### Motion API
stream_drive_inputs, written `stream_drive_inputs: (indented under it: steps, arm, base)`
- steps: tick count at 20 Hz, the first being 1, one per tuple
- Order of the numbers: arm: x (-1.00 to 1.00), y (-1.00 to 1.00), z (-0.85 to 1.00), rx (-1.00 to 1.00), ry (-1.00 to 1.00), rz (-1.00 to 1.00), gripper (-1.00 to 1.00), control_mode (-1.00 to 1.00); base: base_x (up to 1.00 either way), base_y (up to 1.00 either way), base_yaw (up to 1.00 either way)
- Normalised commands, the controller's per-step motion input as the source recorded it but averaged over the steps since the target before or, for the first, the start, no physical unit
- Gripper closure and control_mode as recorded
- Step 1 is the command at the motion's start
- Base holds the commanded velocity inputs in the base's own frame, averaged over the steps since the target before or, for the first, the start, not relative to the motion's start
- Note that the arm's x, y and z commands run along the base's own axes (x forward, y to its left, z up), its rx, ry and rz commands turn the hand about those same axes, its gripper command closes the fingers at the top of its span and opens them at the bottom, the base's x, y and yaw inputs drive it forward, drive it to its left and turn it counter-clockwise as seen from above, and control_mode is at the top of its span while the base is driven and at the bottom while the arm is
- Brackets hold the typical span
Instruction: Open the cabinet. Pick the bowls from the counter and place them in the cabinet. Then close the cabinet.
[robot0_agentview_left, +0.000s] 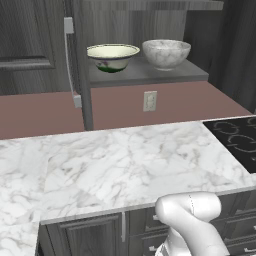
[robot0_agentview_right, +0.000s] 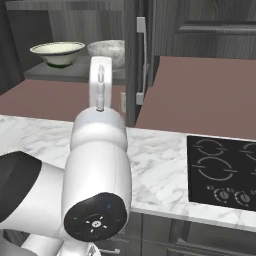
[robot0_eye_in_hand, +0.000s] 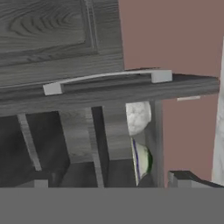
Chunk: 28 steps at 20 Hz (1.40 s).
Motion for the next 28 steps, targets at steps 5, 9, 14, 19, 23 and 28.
stream_drive_inputs:
  steps: [5, 9, 14, 19, 23, 28]
  arm:
    - [0.05, -0.14, -0.47, 0.00, 0.11, 0.00, -1.00, -1.00]
    - [0.20, -0.20, -0.19, 0.00, 0.00, 0.00, -1.00, -1.00]
    - [0.36, -0.13, -0.07, 0.00, 0.00, 0.02, -1.00, -1.00]
    - [0.61, -0.07, -0.03, 0.00, 0.00, 0.04, -1.00, -1.00]
    - [0.56, -0.06, -0.05, 0.00, 0.00, 0.04, -1.00, -1.00]
    - [0.45, -0.12, -0.04, 0.00, 0.00, 0.04, -1.00, -1.00]
  base:
    - [0.00, 0.00, 0.00]
    - [0.00, 0.00, 0.00]
    - [0.00, 0.00, 0.00]
    - [0.00, 0.00, 0.00]
    - [0.00, 0.00, 0.00]
    - [0.00, 0.00, 0.00]
